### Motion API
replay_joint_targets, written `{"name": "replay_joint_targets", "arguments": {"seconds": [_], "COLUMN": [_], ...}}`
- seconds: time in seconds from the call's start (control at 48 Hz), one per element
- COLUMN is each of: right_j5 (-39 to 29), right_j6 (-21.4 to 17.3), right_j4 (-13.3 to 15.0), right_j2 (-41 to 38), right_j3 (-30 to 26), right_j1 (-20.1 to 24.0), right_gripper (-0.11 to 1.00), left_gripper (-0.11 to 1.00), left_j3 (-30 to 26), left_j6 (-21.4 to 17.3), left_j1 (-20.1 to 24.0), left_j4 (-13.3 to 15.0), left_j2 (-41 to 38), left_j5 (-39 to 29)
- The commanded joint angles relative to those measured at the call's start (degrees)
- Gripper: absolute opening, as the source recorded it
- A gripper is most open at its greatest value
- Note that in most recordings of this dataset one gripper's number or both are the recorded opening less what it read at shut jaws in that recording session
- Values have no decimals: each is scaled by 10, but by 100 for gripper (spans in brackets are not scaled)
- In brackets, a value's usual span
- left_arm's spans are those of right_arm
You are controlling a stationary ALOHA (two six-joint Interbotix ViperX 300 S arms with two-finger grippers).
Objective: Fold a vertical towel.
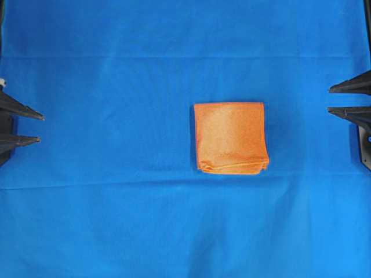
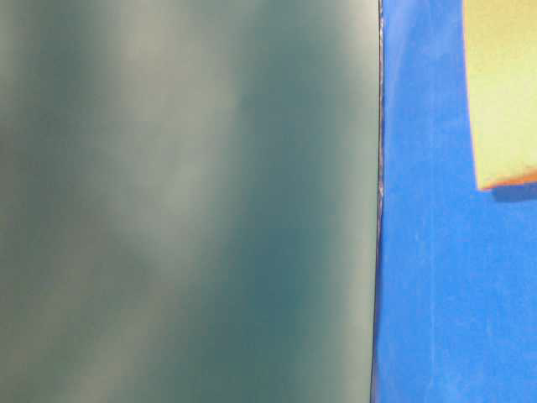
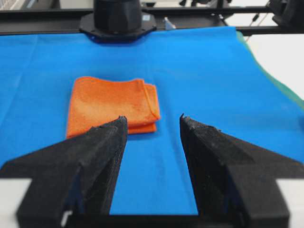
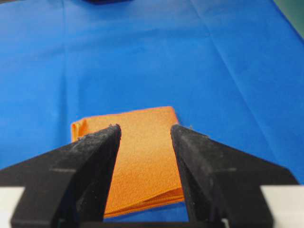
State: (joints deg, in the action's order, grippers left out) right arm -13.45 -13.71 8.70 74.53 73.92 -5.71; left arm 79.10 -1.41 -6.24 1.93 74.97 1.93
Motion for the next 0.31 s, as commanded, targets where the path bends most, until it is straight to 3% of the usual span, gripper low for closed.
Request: {"name": "replay_joint_targets", "arguments": {"seconds": [0.0, 0.292], "right_j5": [4, 4], "right_j6": [-1, -1], "right_j4": [1, 0], "right_j2": [-11, -13], "right_j3": [-6, -4], "right_j1": [-1, -1], "right_gripper": [53, 53], "left_gripper": [46, 46], "left_j3": [-6, -6], "left_j6": [0, 0], "left_j1": [1, 2], "left_j4": [-1, -1], "left_j2": [-4, -4], "left_j5": [2, 2]}}
